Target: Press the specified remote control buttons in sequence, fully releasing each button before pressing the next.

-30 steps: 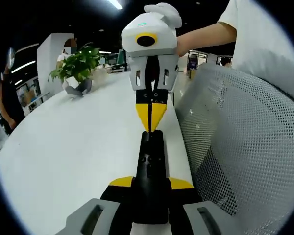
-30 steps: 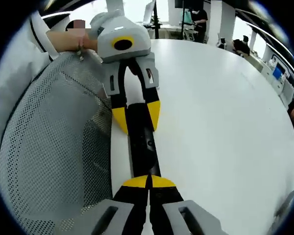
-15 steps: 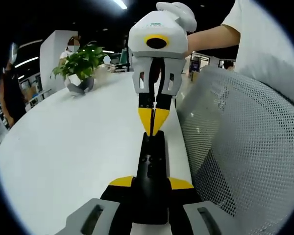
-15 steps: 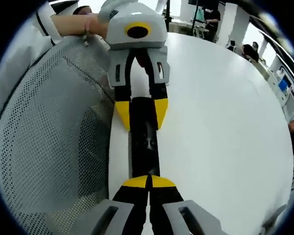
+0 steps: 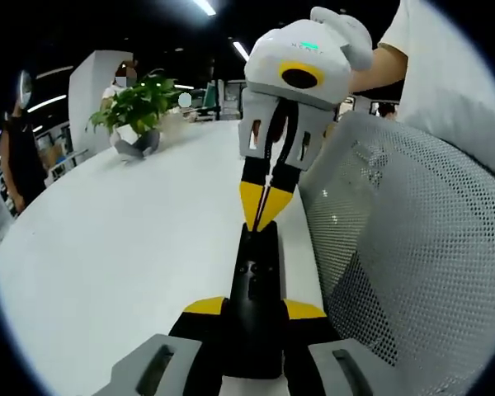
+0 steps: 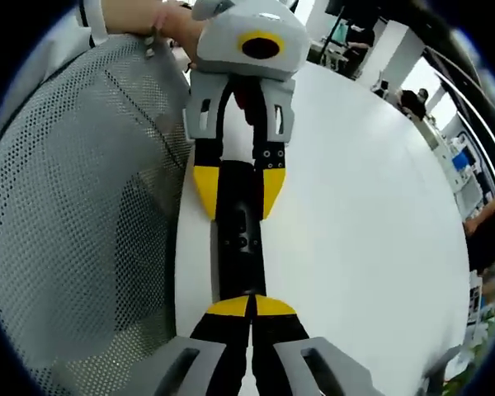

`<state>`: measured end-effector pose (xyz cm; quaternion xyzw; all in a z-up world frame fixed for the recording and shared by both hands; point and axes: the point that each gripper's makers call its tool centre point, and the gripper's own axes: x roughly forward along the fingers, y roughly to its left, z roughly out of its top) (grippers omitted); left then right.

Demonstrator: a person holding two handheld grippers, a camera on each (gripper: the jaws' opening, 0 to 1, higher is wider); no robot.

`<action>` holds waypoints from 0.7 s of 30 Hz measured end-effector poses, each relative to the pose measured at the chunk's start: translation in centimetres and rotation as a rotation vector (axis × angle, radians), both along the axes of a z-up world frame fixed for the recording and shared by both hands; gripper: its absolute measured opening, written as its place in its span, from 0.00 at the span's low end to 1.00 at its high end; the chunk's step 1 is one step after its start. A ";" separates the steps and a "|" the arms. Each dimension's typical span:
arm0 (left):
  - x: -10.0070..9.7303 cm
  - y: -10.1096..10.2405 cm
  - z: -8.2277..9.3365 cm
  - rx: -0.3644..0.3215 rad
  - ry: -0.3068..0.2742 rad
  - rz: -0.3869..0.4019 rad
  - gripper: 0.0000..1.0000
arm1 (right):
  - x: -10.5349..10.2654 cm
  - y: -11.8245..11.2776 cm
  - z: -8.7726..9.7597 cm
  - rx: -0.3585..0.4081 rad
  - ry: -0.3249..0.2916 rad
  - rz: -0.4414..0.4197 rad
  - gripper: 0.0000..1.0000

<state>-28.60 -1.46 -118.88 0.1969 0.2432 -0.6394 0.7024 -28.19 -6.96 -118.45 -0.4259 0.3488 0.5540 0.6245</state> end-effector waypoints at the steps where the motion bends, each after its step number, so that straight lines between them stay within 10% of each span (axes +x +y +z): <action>1: 0.0 0.0 0.0 0.001 -0.001 0.000 0.24 | 0.0 0.0 0.0 0.008 0.005 -0.014 0.00; 7: 0.0 0.0 0.0 0.001 -0.003 0.001 0.24 | 0.2 -0.1 0.2 0.103 0.119 -0.149 0.00; 21: 0.1 0.1 -0.2 0.001 -0.001 0.004 0.24 | -0.7 1.0 0.4 0.113 0.151 -0.095 0.00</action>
